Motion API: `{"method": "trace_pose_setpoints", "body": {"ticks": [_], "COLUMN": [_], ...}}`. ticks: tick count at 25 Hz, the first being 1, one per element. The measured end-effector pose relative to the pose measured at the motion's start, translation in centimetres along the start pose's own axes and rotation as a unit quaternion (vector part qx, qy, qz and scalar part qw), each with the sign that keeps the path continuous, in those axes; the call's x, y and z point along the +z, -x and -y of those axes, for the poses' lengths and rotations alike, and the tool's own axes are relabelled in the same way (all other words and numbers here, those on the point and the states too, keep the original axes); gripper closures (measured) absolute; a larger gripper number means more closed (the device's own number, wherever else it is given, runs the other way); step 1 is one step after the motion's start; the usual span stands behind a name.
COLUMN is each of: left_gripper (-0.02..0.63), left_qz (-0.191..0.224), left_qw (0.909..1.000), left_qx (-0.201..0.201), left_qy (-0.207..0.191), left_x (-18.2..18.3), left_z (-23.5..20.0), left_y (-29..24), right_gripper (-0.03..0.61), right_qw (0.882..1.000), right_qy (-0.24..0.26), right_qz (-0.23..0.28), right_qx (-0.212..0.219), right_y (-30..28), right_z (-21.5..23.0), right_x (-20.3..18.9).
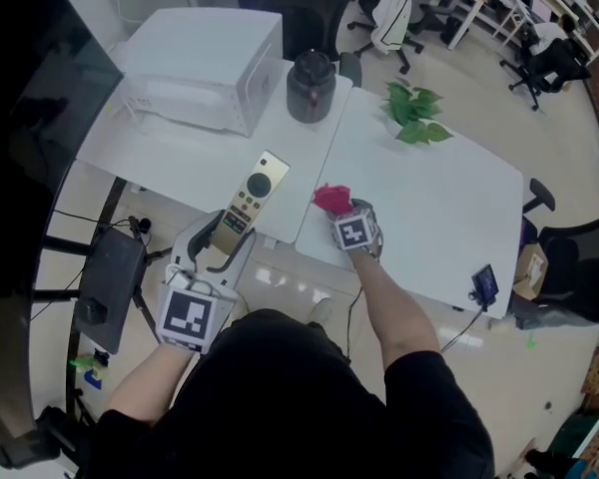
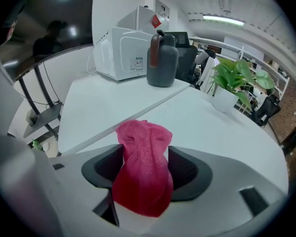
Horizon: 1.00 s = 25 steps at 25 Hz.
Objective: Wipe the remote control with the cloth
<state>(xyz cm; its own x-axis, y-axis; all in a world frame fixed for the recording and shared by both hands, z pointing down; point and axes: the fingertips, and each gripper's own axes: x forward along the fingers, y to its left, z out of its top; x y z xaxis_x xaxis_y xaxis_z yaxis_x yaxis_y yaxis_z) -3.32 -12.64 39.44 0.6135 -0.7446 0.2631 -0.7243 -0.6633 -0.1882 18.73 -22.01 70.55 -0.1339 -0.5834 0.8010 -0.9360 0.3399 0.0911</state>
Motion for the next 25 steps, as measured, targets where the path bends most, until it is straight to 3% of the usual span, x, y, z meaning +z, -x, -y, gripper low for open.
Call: {"method": "trace_pose_setpoints", "body": {"ticks": [6, 16, 25], "left_gripper": [0.405, 0.405, 0.405], "left_qz": [-0.007, -0.007, 0.006], "left_qw": [1.0000, 1.0000, 1.0000], "left_qx": [0.007, 0.006, 0.005], "left_qy": [0.002, 0.002, 0.002], "left_x": [-0.3, -0.3, -0.3], "left_z": [-0.3, -0.1, -0.3], "left_y": [0.2, -0.2, -1.2], "right_gripper": [0.294, 0.456, 0.471], "right_qw": [1.000, 0.999, 0.998], "right_qy": [0.002, 0.014, -0.005], "right_qz": [-0.028, -0.024, 0.055], "right_qx": [0.004, -0.020, 0.009], "right_y": [-1.0, 0.1, 5.2], "right_z": [-0.1, 0.4, -1.2], "right_x": [-0.8, -0.5, 2.0]}}
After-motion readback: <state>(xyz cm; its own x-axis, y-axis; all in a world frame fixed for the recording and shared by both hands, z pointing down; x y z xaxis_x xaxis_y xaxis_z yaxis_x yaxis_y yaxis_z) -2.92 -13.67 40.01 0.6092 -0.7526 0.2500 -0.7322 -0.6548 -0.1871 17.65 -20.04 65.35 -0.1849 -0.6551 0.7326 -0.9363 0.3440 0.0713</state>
